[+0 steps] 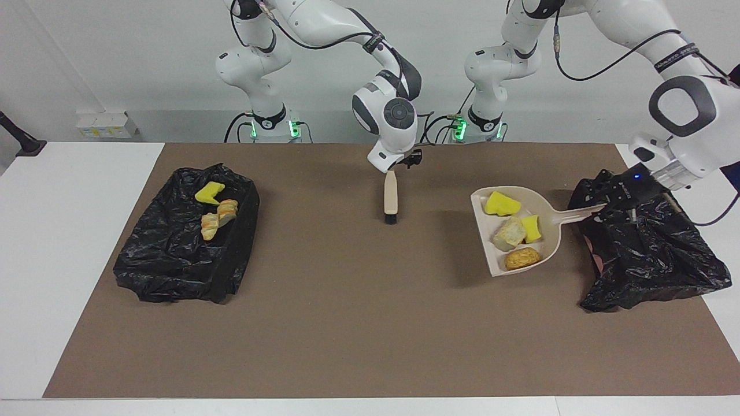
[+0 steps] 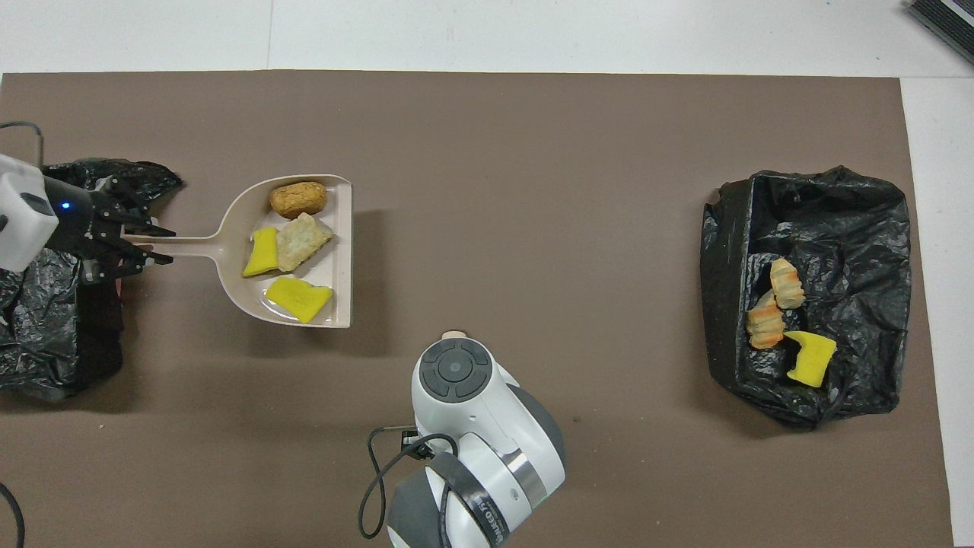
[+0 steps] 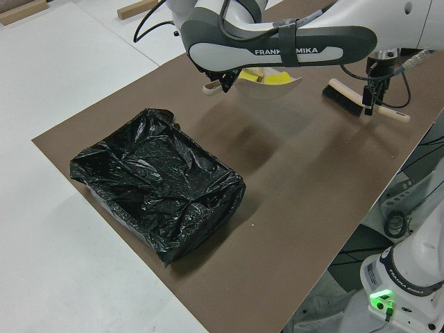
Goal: Sweep and dump trash in bin
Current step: 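Tip the dustpan into the bag while the right gripper lays down the brush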
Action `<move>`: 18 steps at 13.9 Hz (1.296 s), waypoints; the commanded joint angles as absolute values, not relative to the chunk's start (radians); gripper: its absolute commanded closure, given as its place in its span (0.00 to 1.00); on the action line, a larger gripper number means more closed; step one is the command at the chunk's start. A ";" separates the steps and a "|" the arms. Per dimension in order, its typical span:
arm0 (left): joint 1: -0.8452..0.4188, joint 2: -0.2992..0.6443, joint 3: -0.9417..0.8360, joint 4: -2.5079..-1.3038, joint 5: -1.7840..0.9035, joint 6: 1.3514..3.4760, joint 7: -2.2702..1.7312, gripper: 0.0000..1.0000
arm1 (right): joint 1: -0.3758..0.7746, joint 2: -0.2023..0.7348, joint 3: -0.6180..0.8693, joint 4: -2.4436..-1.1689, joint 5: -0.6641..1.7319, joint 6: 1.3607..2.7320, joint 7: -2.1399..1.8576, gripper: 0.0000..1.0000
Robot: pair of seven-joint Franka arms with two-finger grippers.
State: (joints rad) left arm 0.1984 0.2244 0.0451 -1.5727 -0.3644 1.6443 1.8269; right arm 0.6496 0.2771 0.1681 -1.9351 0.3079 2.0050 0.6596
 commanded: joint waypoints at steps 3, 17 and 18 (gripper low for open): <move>0.377 0.242 0.043 -1.430 -0.293 1.537 1.885 1.00 | 0.603 0.282 0.161 -1.904 0.200 2.097 0.653 0.00; 0.387 0.184 0.029 -1.361 0.355 1.864 1.973 1.00 | 0.127 0.097 0.153 -1.823 -0.009 2.013 0.336 0.00; 0.373 0.183 0.029 -1.367 0.400 1.876 1.971 1.00 | 0.111 0.092 0.152 -1.789 -0.011 1.969 0.334 0.00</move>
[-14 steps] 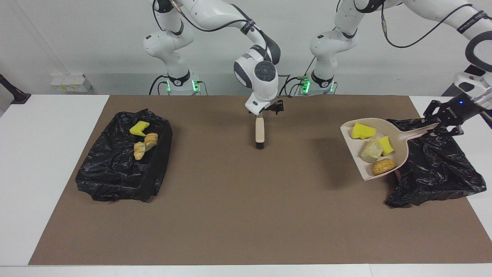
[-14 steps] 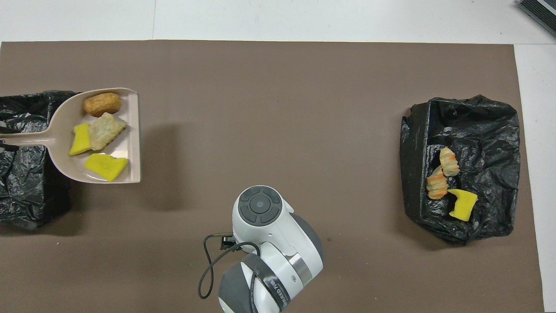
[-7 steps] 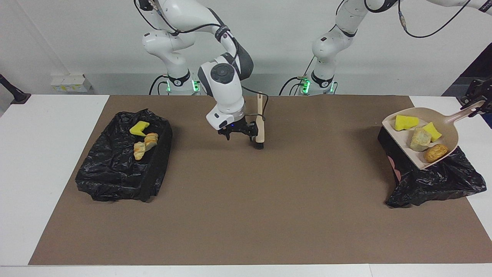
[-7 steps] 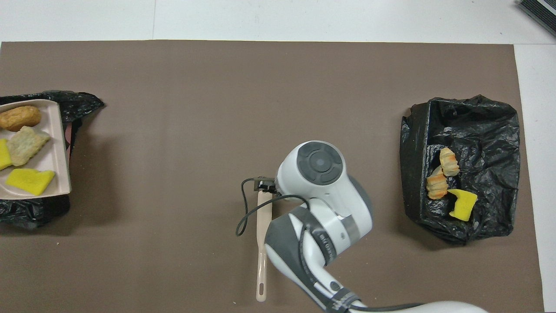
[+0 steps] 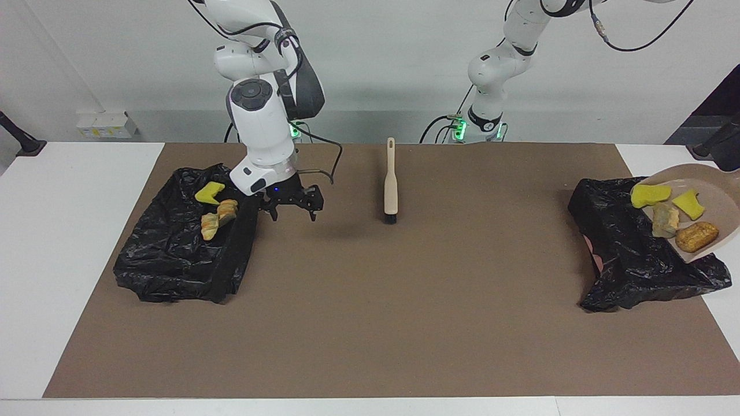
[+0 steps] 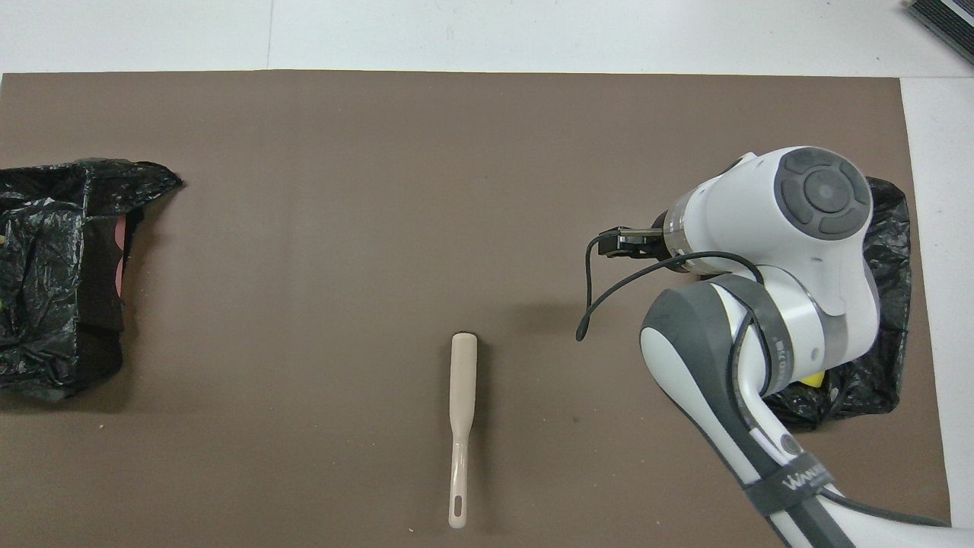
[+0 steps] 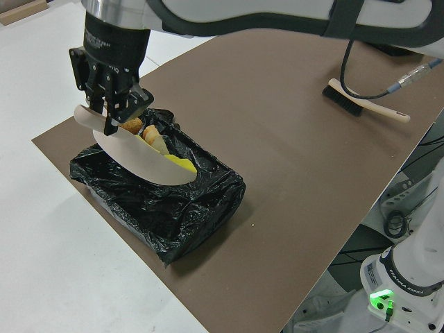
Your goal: Sweep and dump trash in bin
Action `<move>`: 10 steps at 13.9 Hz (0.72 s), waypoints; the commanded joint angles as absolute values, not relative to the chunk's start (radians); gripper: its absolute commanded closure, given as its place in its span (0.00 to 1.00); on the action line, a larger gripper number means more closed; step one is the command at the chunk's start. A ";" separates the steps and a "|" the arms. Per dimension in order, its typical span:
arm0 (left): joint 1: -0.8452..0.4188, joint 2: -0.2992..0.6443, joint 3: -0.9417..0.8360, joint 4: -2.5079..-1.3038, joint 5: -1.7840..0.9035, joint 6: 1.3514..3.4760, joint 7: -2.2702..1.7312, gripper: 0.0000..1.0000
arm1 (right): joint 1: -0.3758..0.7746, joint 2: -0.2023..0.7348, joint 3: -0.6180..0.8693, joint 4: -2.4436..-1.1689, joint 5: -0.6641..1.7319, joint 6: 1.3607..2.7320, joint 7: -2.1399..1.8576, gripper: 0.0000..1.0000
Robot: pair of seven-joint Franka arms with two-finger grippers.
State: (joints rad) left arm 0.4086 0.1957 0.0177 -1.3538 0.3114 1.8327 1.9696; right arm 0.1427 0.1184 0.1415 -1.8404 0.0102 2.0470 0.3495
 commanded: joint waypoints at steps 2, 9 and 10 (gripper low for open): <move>0.361 0.183 0.029 -1.367 0.445 1.879 1.962 1.00 | 0.074 0.071 0.152 -1.732 -0.012 1.872 0.293 0.00; 0.334 0.164 0.022 -1.373 0.472 1.861 1.967 1.00 | 0.072 -0.046 -0.066 -1.651 -0.031 1.668 0.097 0.00; 0.322 0.154 0.018 -1.387 0.468 1.842 1.965 1.00 | 0.072 -0.046 -0.084 -1.594 -0.026 1.587 0.043 0.00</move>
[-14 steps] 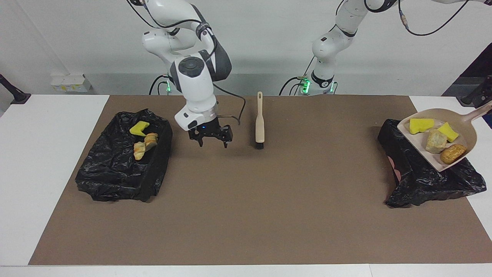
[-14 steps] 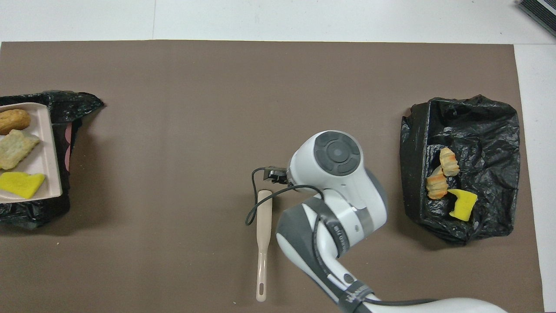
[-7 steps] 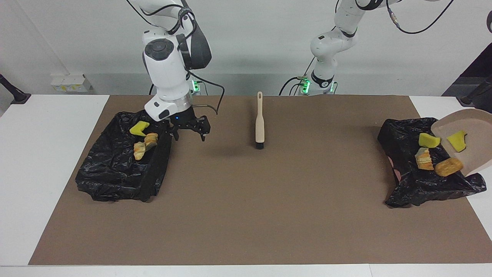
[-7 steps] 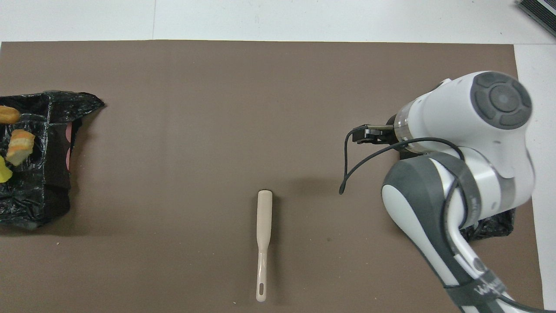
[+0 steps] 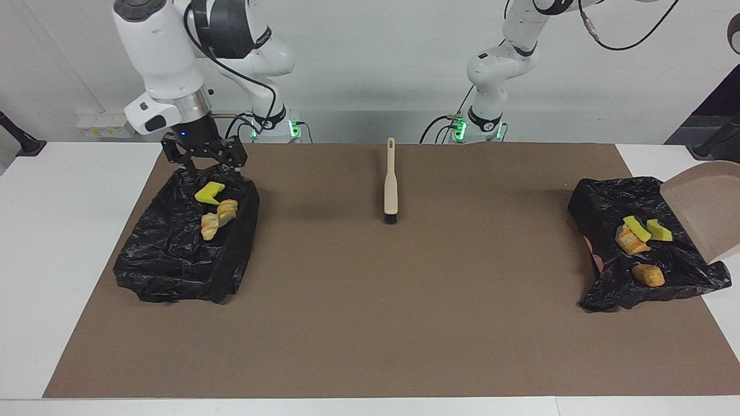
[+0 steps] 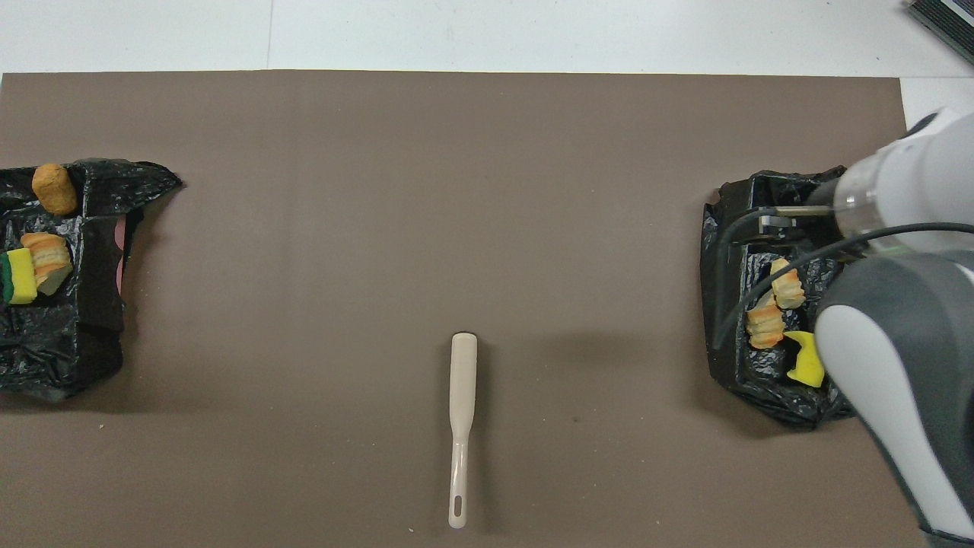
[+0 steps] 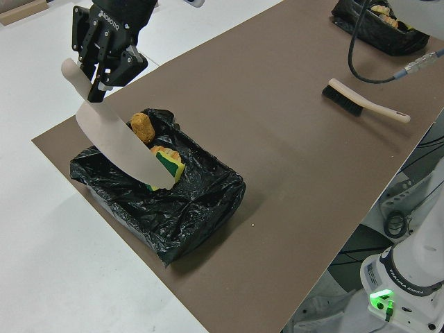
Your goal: Sweep and dump trash in bin
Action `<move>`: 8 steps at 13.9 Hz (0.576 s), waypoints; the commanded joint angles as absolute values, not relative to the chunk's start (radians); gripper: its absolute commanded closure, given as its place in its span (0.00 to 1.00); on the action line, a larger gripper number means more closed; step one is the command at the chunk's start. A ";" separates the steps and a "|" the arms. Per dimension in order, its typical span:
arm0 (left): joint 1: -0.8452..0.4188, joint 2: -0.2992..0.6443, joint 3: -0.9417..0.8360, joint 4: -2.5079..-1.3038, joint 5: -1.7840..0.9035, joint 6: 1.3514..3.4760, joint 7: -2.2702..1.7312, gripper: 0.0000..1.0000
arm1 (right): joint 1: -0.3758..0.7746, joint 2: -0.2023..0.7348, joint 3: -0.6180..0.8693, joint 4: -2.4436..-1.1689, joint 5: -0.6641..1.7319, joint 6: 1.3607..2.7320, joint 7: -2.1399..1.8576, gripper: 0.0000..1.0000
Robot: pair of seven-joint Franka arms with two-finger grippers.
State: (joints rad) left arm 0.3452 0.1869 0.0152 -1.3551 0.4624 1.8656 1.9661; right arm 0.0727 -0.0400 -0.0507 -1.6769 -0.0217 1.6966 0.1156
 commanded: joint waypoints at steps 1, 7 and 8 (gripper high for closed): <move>0.308 0.153 0.018 -1.387 0.468 1.826 1.962 1.00 | 0.065 -0.046 -0.103 -1.548 -0.029 1.515 -0.007 0.00; 0.282 0.138 0.018 -1.391 0.263 1.709 1.918 1.00 | 0.072 -0.118 -0.117 -1.615 -0.028 1.491 -0.041 0.00; 0.281 0.135 0.018 -1.394 0.223 1.697 1.898 1.00 | 0.072 -0.118 -0.117 -1.614 -0.028 1.491 -0.038 0.00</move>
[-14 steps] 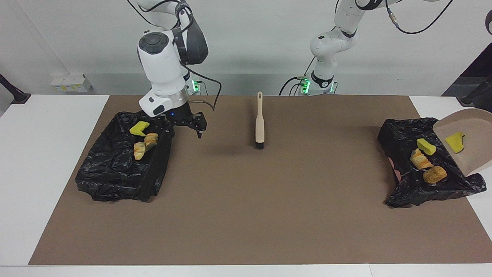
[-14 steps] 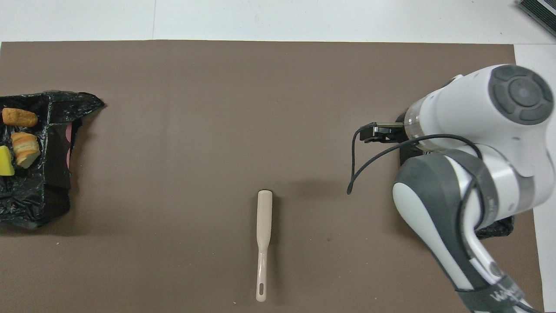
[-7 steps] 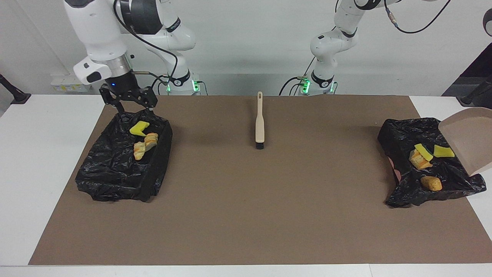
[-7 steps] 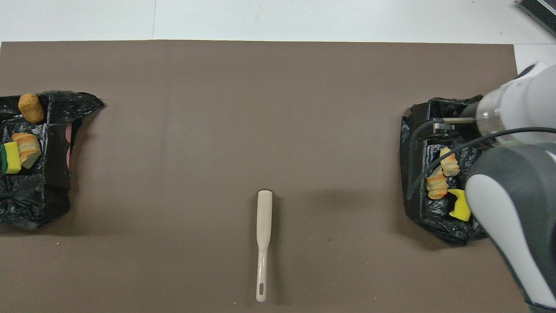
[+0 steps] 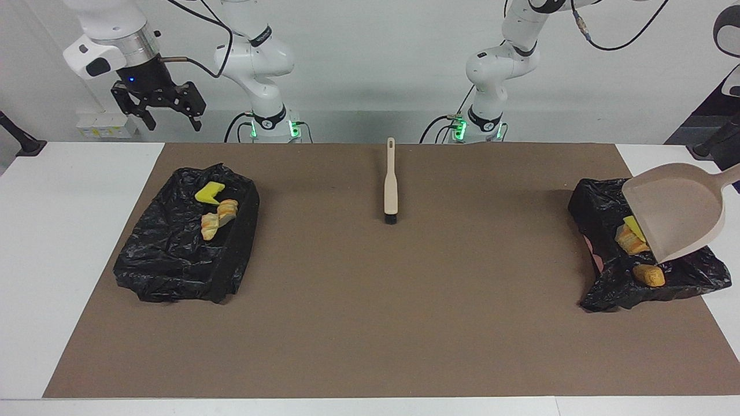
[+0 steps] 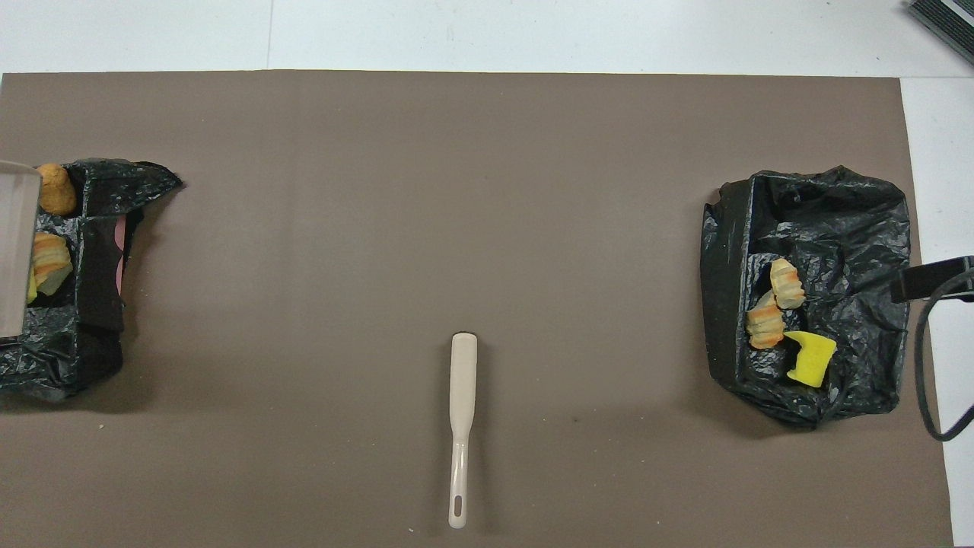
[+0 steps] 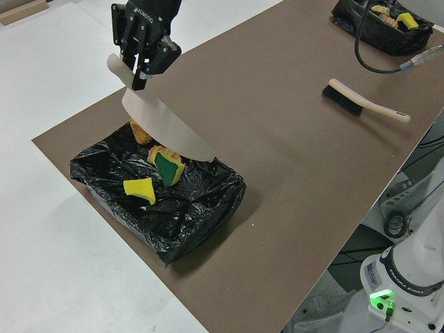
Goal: Sweep and dump trash in bin
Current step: 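Lift the empty dustpan away from the bag with the left gripper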
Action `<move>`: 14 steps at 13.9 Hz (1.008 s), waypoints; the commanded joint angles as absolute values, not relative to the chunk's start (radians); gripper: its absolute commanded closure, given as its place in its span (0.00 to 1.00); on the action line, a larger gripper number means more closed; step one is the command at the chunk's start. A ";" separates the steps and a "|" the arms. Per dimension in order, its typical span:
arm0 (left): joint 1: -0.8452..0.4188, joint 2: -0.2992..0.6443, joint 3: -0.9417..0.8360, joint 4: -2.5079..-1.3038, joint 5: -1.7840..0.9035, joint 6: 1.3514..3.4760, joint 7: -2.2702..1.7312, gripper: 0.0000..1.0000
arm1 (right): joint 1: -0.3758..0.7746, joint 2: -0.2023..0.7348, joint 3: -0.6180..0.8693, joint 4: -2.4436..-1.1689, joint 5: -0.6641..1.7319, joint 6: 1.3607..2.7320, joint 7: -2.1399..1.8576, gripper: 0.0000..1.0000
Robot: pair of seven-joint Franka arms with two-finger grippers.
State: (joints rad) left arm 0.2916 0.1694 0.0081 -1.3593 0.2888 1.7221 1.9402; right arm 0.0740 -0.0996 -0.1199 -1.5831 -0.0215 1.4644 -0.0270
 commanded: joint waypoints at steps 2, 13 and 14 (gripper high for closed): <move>0.246 0.104 0.017 -1.442 0.189 1.672 1.866 1.00 | 0.071 -0.115 -0.118 -1.611 -0.025 1.486 -0.044 0.00; -0.153 -0.044 0.014 -1.825 0.100 1.805 1.061 1.00 | 0.071 -0.118 -0.115 -1.612 -0.018 1.482 -0.049 0.00; -0.190 -0.040 0.014 -1.833 0.081 1.830 0.954 1.00 | 0.071 -0.118 -0.115 -1.612 -0.018 1.482 -0.048 0.00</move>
State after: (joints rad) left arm -0.1272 -0.0030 -0.0052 -1.7716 0.1210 1.7719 1.1038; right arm 0.0742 -0.0995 -0.1170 -1.5877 -0.0200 1.4684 -0.0270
